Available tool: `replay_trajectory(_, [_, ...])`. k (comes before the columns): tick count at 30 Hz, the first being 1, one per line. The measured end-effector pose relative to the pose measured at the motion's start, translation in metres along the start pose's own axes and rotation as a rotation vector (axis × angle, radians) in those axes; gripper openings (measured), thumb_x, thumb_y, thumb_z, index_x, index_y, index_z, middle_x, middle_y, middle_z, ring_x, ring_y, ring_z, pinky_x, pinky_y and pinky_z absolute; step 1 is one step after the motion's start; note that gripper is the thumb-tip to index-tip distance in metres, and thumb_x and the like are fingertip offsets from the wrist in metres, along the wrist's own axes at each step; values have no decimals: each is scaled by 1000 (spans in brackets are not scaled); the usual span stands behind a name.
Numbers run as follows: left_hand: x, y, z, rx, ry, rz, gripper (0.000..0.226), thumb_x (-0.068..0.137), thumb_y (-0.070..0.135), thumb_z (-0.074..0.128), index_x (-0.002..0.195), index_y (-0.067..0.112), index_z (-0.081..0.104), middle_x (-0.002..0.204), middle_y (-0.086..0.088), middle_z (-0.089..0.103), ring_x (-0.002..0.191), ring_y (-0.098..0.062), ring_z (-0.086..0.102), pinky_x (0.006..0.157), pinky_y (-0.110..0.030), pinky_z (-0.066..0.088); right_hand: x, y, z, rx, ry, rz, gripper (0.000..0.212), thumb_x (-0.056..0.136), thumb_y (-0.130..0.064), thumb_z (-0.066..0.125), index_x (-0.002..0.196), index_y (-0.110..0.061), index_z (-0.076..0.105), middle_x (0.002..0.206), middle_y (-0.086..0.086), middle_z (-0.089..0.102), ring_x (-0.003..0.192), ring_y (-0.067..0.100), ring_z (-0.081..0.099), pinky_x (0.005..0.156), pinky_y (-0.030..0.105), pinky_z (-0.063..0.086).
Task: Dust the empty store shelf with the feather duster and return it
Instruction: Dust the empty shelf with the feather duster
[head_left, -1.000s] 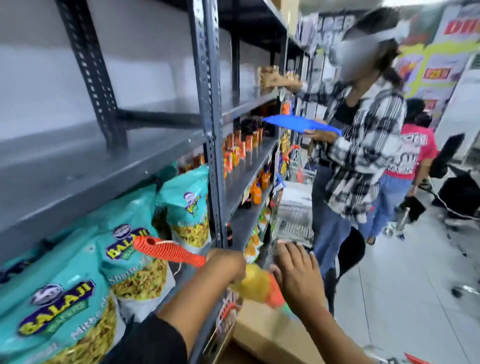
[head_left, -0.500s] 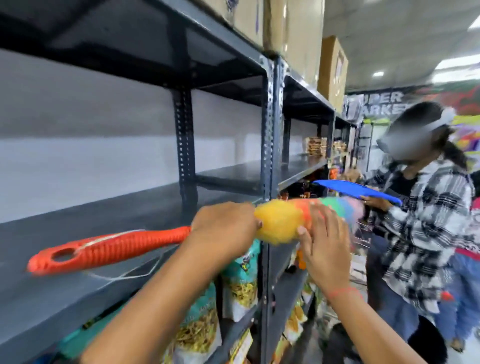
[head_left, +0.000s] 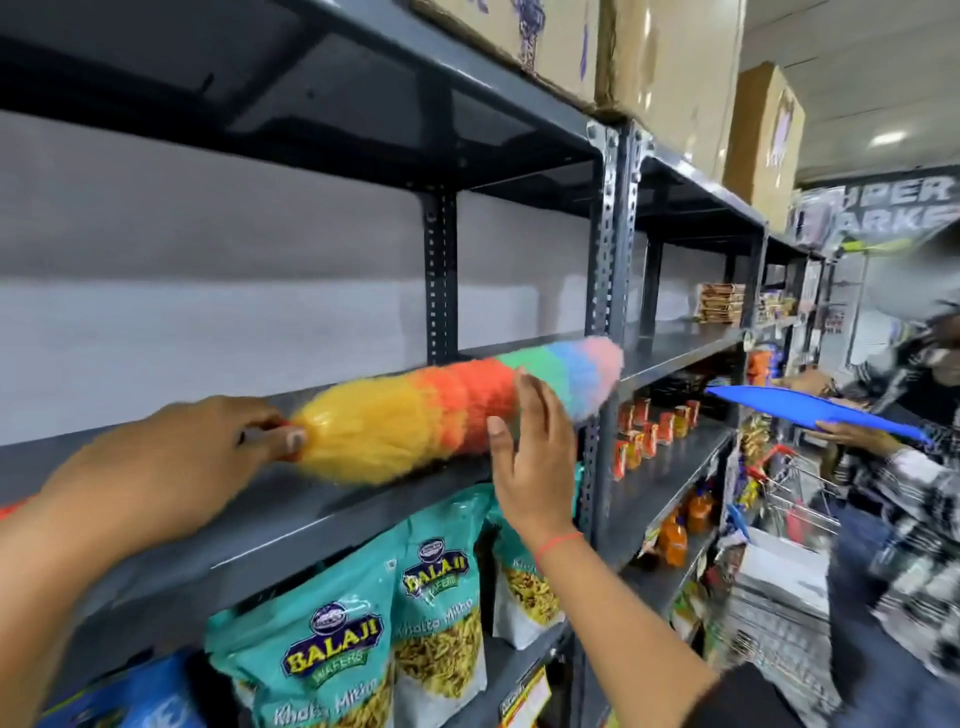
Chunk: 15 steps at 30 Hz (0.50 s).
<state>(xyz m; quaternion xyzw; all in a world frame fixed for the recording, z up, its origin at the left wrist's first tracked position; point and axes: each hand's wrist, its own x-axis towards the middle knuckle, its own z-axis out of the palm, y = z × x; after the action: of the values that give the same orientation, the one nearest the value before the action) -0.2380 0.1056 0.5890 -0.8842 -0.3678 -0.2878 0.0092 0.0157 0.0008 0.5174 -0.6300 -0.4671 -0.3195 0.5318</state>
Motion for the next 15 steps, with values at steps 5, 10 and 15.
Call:
replay_trajectory(5, [-18, -35, 6, 13, 126, -145, 43, 57, 92, 17, 75, 72, 50, 46, 14, 62, 44, -12, 63, 56, -39, 58, 1, -8, 32, 88, -5, 2, 62, 94, -52, 23, 136, -8, 38, 133, 19, 49, 125, 34, 38, 105, 52, 25])
replay_trajectory(10, [-26, -21, 1, 141, -142, -91, 15, 74, 71, 40, 84, 67, 52, 87, 16, 72, 79, -11, 65, 75, -34, 55, -5, -3, 59, 108, -210, -28, 63, 93, -53, 34, 139, -11, 33, 141, 18, 41, 132, 34, 32, 109, 48, 21])
replay_trajectory(15, [-15, -13, -10, 160, -206, -95, 28, 86, 52, 51, 101, 35, 68, 107, 3, 71, 94, -19, 63, 83, -33, 51, -13, 5, 77, 11, -293, -35, 59, 92, -45, 30, 141, -11, 30, 147, 17, 32, 136, 34, 23, 111, 49, 16])
